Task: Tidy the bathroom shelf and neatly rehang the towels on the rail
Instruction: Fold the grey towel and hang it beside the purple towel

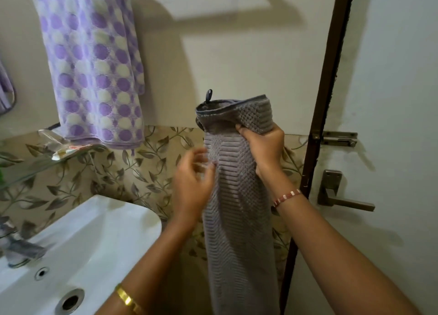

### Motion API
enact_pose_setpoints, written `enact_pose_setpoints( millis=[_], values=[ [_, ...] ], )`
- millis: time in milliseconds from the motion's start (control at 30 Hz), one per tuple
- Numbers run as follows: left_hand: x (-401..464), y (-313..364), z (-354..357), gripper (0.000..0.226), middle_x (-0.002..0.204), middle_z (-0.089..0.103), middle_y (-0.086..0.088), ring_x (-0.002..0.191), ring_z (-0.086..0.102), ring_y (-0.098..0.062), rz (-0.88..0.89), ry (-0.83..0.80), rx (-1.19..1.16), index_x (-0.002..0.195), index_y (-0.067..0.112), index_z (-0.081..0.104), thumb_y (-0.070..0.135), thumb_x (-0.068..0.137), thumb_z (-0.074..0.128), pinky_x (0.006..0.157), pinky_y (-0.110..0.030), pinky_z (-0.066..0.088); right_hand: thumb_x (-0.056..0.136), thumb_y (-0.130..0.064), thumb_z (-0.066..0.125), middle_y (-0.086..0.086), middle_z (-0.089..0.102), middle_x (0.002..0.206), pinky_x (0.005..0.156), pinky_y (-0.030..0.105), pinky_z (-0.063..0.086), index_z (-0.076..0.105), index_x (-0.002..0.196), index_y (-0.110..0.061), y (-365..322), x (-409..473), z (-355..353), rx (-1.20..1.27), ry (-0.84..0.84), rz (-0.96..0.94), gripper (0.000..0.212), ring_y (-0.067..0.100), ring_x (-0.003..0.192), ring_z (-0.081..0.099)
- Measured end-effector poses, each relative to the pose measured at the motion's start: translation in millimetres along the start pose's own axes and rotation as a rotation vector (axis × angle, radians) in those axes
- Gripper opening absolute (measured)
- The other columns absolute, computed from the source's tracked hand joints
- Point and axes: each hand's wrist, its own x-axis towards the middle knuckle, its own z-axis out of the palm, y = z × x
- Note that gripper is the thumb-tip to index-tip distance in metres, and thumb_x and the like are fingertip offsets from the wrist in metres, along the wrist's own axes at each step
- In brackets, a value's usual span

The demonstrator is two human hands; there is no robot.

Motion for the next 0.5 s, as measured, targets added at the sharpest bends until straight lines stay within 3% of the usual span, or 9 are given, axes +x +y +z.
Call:
enact_pose_setpoints(
  millis=[67, 133, 200, 333, 400, 500],
  values=[
    [-21, -1, 18, 0.053, 0.125, 0.058, -0.002, 0.102, 0.058, -0.006, -0.003, -0.204, 0.07, 0.131, 0.022, 0.042, 0.032, 0.082, 0.061, 0.081, -0.023, 0.052, 0.064, -0.02, 0.081, -0.011, 0.062, 0.072, 0.06, 0.022, 0.052, 0.063, 0.083, -0.016, -10, 0, 9, -0.003, 0.0, 0.008, 0.026, 0.013, 0.073, 0.064],
    [-26, 1, 33, 0.082, 0.146, 0.038, -0.002, 0.128, 0.042, -0.013, 0.018, -0.334, 0.149, 0.143, 0.018, 0.021, 0.045, 0.078, 0.062, 0.103, -0.033, 0.043, 0.065, -0.02, 0.08, -0.007, 0.065, 0.075, 0.062, 0.025, 0.055, 0.064, 0.087, -0.012, -21, 0, 17, 0.007, -0.039, 0.019, 0.028, 0.016, 0.076, 0.066],
    [-17, 9, 38, 0.094, 0.146, 0.035, -0.002, 0.132, 0.037, -0.014, 0.048, -0.386, 0.06, 0.144, 0.02, 0.018, 0.054, 0.07, 0.064, 0.107, -0.035, 0.039, 0.065, -0.019, 0.08, 0.003, 0.07, 0.084, 0.071, 0.035, 0.059, 0.065, 0.092, -0.008, -35, -4, 21, 0.032, -0.117, 0.033, 0.032, 0.02, 0.08, 0.069],
    [2, 27, 41, 0.066, 0.112, 0.058, 0.006, 0.105, 0.057, -0.008, 0.002, -0.244, -0.182, 0.113, 0.028, 0.044, 0.049, 0.057, 0.073, 0.084, -0.024, 0.051, 0.065, -0.02, 0.081, 0.008, 0.072, 0.089, 0.078, 0.043, 0.059, 0.066, 0.092, -0.008, -71, -8, 17, 0.06, -0.355, -0.071, 0.033, 0.022, 0.084, 0.069],
    [17, 39, 39, 0.062, 0.1, 0.064, 0.009, 0.093, 0.064, -0.005, -0.065, -0.115, -0.324, 0.108, 0.024, 0.05, 0.047, 0.055, 0.074, 0.073, -0.016, 0.054, 0.068, -0.021, 0.078, 0.008, 0.071, 0.092, 0.079, 0.042, 0.059, 0.066, 0.093, -0.009, -92, -3, 13, 0.035, -0.509, -0.151, 0.03, 0.021, 0.087, 0.068],
    [54, 57, 27, 0.038, 0.095, 0.067, 0.007, 0.085, 0.065, -0.001, -0.138, 0.073, -0.481, 0.099, 0.025, 0.056, 0.036, 0.066, 0.073, 0.077, -0.021, 0.055, 0.078, -0.021, 0.07, 0.005, 0.07, 0.09, 0.079, 0.032, 0.058, 0.066, 0.092, -0.011, -116, 10, 11, 0.045, -0.727, -0.184, 0.017, 0.016, 0.087, 0.068]
  ],
)
